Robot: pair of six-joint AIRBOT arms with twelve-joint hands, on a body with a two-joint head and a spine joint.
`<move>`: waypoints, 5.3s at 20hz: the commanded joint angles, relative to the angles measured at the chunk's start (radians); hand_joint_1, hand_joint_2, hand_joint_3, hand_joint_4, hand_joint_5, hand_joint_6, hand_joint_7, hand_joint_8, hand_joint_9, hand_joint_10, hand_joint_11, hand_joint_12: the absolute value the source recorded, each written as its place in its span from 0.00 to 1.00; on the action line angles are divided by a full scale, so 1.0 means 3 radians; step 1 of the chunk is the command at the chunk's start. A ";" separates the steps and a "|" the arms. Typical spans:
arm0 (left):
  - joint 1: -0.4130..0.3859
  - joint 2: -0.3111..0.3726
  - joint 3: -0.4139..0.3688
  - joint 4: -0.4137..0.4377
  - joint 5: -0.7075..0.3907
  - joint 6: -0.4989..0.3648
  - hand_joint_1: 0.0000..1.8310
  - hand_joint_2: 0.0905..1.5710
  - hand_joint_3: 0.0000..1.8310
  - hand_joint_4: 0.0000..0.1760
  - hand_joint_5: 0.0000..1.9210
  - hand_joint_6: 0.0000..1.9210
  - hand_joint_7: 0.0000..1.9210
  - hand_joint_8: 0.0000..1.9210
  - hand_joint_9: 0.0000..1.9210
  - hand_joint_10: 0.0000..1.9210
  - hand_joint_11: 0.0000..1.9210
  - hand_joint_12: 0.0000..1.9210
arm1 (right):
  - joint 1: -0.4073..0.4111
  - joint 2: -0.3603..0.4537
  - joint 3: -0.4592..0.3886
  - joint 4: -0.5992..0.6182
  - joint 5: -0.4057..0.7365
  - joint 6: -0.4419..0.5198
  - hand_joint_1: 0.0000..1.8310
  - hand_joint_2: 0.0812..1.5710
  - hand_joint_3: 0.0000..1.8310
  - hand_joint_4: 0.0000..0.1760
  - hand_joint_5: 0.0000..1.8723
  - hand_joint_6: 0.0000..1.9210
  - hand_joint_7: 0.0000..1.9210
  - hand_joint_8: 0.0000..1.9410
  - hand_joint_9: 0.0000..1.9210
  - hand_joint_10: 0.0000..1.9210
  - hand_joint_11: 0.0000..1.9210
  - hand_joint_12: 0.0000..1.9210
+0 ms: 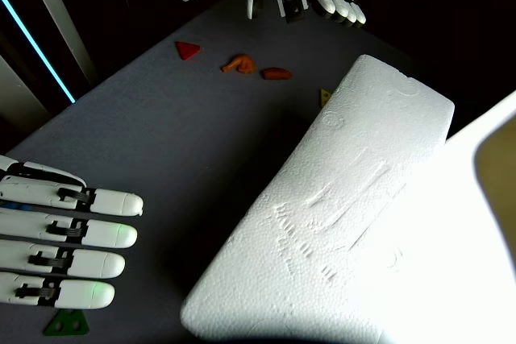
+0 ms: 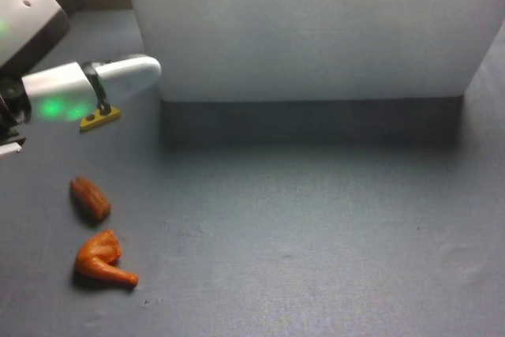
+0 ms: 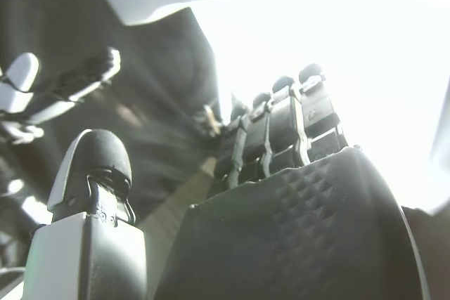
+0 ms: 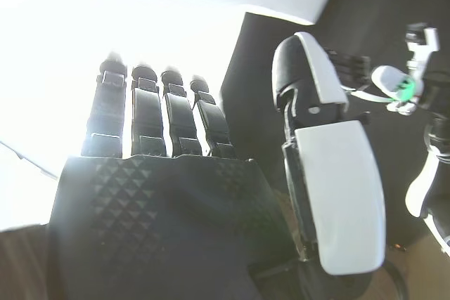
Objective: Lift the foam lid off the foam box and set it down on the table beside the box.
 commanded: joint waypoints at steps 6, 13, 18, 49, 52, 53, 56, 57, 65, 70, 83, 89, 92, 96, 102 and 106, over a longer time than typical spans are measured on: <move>-0.0200 -0.0181 0.0221 -0.0374 -0.0229 0.0014 0.30 0.72 0.00 0.31 0.00 0.00 0.00 0.00 0.00 0.00 0.01 0.01 | 0.0106 -0.0165 0.0252 0.0398 0.0407 -0.0028 0.23 0.73 0.00 0.00 0.00 0.00 0.00 0.00 0.02 0.02 0.00 0.88; -0.0319 -0.0332 0.0461 -0.0678 -0.0031 0.0029 0.34 0.68 0.00 0.12 0.00 0.00 0.00 0.00 0.00 0.00 0.00 0.81 | 0.0595 -0.0360 0.0594 0.0541 -0.0151 -0.0199 0.32 0.74 0.00 0.00 0.00 0.00 0.00 0.00 0.00 0.01 0.00 0.95; -0.0390 -0.0417 0.0594 -0.0823 0.0134 0.0036 0.36 0.65 0.00 0.02 0.00 0.00 0.00 0.00 0.00 0.00 0.00 1.00 | 0.0951 -0.0526 0.0861 0.0608 -0.0637 -0.0352 0.33 0.73 0.00 0.00 0.00 0.00 0.00 0.00 0.00 0.00 0.00 0.67; -0.0592 -0.0971 0.1267 -0.1150 0.0803 -0.0264 0.28 0.59 0.00 0.00 0.00 0.00 0.00 0.00 0.00 0.00 0.00 0.27 | 0.1325 -0.0946 0.1437 0.0875 -0.1240 -0.0349 0.37 0.71 0.00 0.00 0.00 0.00 0.00 0.00 0.00 0.00 0.00 0.00; -0.0616 -0.0997 0.1294 -0.1129 0.0822 -0.0291 0.28 0.60 0.00 0.00 0.00 0.00 0.00 0.00 0.00 0.00 0.00 0.19 | 0.1353 -0.0967 0.1453 0.0853 -0.1244 -0.0329 0.36 0.67 0.00 0.00 0.00 0.00 0.00 0.00 0.00 0.00 0.00 0.00; -0.0622 -0.1007 0.1306 -0.1119 0.0821 -0.0313 0.28 0.59 0.00 0.00 0.00 0.00 0.00 0.00 0.00 0.00 0.00 0.18 | 0.1361 -0.0969 0.1452 0.0839 -0.1243 -0.0325 0.36 0.67 0.00 0.00 0.00 0.00 0.00 0.00 0.00 0.00 0.00 0.00; -0.0630 -0.1014 0.1310 -0.1092 0.0824 -0.0332 0.27 0.58 0.00 0.00 0.00 0.00 0.00 0.00 0.00 0.00 0.00 0.12 | 0.1369 -0.0970 0.1451 0.0816 -0.1223 -0.0296 0.34 0.67 0.00 0.00 0.00 0.00 0.00 0.00 0.00 0.00 0.00 0.00; -0.0630 -0.1021 0.1316 -0.1088 0.0824 -0.0342 0.28 0.58 0.00 0.00 0.00 0.00 0.00 0.00 0.00 0.00 0.00 0.08 | 0.1369 -0.0970 0.1450 0.0811 -0.1210 -0.0270 0.32 0.67 0.00 0.00 0.00 0.00 0.00 0.00 0.00 0.00 0.00 0.00; -0.0627 -0.1057 0.1341 -0.1064 0.0822 -0.0394 0.27 0.62 0.01 0.00 0.03 0.01 0.01 0.00 0.00 0.00 0.01 0.00 | 0.1369 -0.0970 0.1448 0.0807 -0.1184 -0.0208 0.27 0.76 0.00 0.00 0.10 0.11 0.03 0.00 0.01 0.00 0.00 0.00; -0.0629 -0.1073 0.1349 -0.1041 0.0812 -0.0420 0.24 0.65 0.01 0.00 0.06 0.01 0.02 0.00 0.00 0.00 0.00 0.01 | 0.1369 -0.0970 0.1450 0.0807 -0.1184 -0.0205 0.26 0.79 0.00 0.00 0.04 0.24 0.06 0.00 0.04 0.06 0.00 0.33; -0.0618 -0.1013 0.1268 -0.0953 0.0633 -0.0468 0.28 0.64 0.00 0.00 0.13 0.00 0.06 0.00 0.02 0.01 0.00 0.00 | 0.1369 -0.0970 0.1362 0.0658 -0.1076 -0.0136 0.28 0.75 0.00 0.00 0.03 0.19 0.13 0.01 0.00 0.29 0.00 0.62; -0.0654 -0.0915 0.1187 -0.0888 0.0562 -0.0426 0.29 0.63 0.00 0.00 0.12 0.00 0.05 0.00 0.02 0.01 0.00 0.00 | 0.1371 -0.0950 0.1293 0.0591 -0.1013 -0.0136 0.28 0.77 0.00 0.00 0.04 0.16 0.15 0.02 0.00 0.42 0.00 0.69; -0.0653 -0.0883 0.1153 -0.0873 0.0527 -0.0427 0.27 0.64 0.00 0.00 0.11 0.00 0.07 0.00 0.03 0.01 0.00 0.01 | 0.1395 -0.0921 0.1252 0.0565 -0.0992 -0.0136 0.25 0.77 0.00 0.00 0.04 0.06 0.12 0.00 0.01 0.24 0.00 0.54; -0.0648 -0.0822 0.1091 -0.0838 0.0451 -0.0434 0.26 0.66 0.00 0.00 0.12 0.00 0.08 0.00 0.06 0.00 0.00 0.14 | 0.1409 -0.0848 0.1176 0.0498 -0.0912 -0.0136 0.28 0.78 0.00 0.00 0.19 0.10 0.17 0.01 0.00 0.33 0.00 0.65; -0.0627 -0.0742 0.1009 -0.0786 0.0340 -0.0437 0.29 0.62 0.00 0.00 0.13 0.00 0.12 0.01 0.09 0.00 0.00 0.49 | 0.1432 -0.0799 0.1105 0.0435 -0.0852 -0.0144 0.25 0.76 0.00 0.00 0.00 0.00 0.04 0.00 0.00 0.10 0.00 0.43; -0.0537 -0.0656 0.0889 -0.0766 0.0195 -0.0437 0.32 0.61 0.00 0.00 0.13 0.00 0.08 0.00 0.05 0.00 0.00 0.58 | 0.1430 -0.0693 0.0956 0.0351 -0.0719 -0.0144 0.23 0.77 0.00 0.00 0.05 0.02 0.10 0.01 0.00 0.21 0.00 0.50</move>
